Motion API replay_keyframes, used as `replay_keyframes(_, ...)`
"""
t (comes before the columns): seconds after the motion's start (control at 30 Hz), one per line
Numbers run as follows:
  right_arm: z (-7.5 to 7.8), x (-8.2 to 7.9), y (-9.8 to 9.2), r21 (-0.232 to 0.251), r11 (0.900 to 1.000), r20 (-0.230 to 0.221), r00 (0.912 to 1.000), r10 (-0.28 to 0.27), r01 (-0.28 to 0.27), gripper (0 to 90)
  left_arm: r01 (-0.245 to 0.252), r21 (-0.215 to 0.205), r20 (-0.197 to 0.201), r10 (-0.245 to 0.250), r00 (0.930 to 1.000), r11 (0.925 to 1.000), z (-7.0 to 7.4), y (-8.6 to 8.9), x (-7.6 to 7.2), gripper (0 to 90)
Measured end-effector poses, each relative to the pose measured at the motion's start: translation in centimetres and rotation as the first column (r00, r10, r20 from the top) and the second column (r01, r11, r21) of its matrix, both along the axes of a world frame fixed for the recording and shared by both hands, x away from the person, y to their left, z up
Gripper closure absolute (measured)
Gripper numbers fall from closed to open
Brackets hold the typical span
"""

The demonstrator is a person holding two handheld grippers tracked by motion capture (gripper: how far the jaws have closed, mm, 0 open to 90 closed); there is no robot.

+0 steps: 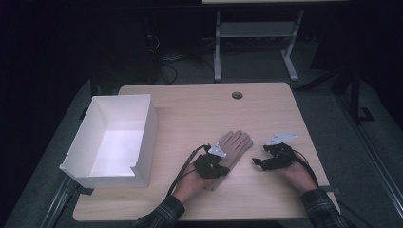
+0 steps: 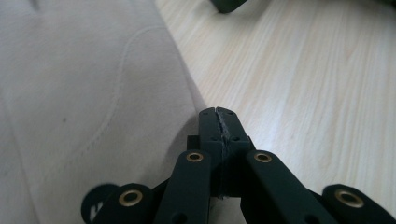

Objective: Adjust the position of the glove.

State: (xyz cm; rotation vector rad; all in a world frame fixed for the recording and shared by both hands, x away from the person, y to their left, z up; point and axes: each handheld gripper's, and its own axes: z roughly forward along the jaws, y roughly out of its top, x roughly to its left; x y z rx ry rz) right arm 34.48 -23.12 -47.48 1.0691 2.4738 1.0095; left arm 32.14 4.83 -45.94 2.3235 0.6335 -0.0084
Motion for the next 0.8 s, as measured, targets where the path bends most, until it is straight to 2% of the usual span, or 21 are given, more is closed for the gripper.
replay_keyframes(0.03,-0.1,0.0,0.0,0.007,1.000,-0.002,1.0000,0.003,-0.003,24.7,-0.007,0.014,0.004,0.007,1.0000,0.9999,0.1,0.6,0.1,89.7)
replay_keyframes(0.17,-0.1,0.0,0.0,0.009,1.000,0.001,1.0000,0.008,-0.008,23.8,-0.022,0.027,0.010,0.022,0.9997,0.9994,0.2,1.5,0.4,89.7)
replay_keyframes(0.3,-0.3,-0.1,0.0,0.021,1.000,0.011,0.9999,0.014,-0.014,19.9,-0.070,0.011,0.015,0.070,0.9975,0.9975,0.3,2.4,0.9,89.7)
replay_keyframes(0.37,-0.5,-0.2,0.0,0.031,0.999,0.019,0.9997,0.013,-0.014,16.7,-0.070,0.012,0.024,0.070,0.9972,0.9975,0.5,2.6,1.1,88.9)
replay_keyframes(0.4,-0.6,-0.2,0.1,0.032,0.999,0.020,0.9997,0.014,-0.015,15.3,-0.082,-0.008,0.026,0.083,0.9962,0.9966,0.7,2.5,1.0,86.3)
replay_keyframes(0.5,-0.6,-0.2,0.1,0.031,0.999,0.024,0.9996,0.016,-0.017,13.6,-0.079,-0.004,0.046,0.079,0.9958,0.9969,1.2,2.7,1.2,82.3)
replay_keyframes(0.6,-0.7,-0.3,0.1,0.039,0.999,0.030,0.9995,0.014,-0.015,13.0,-0.096,-0.034,0.067,0.098,0.9929,0.9948,2.2,3.1,1.5,75.5)
replay_keyframes(0.7,-0.7,-0.3,0.1,0.040,0.999,0.029,0.9995,0.013,-0.015,12.9,-0.103,-0.030,0.079,0.105,0.9913,0.9942,2.7,3.2,2.0,63.3)
replay_keyframes(0.8,-0.7,-0.3,0.1,0.040,0.999,0.029,0.9995,0.013,-0.015,12.9,-0.110,-0.018,0.117,0.112,0.9868,0.9937,3.1,3.3,2.7,53.6)
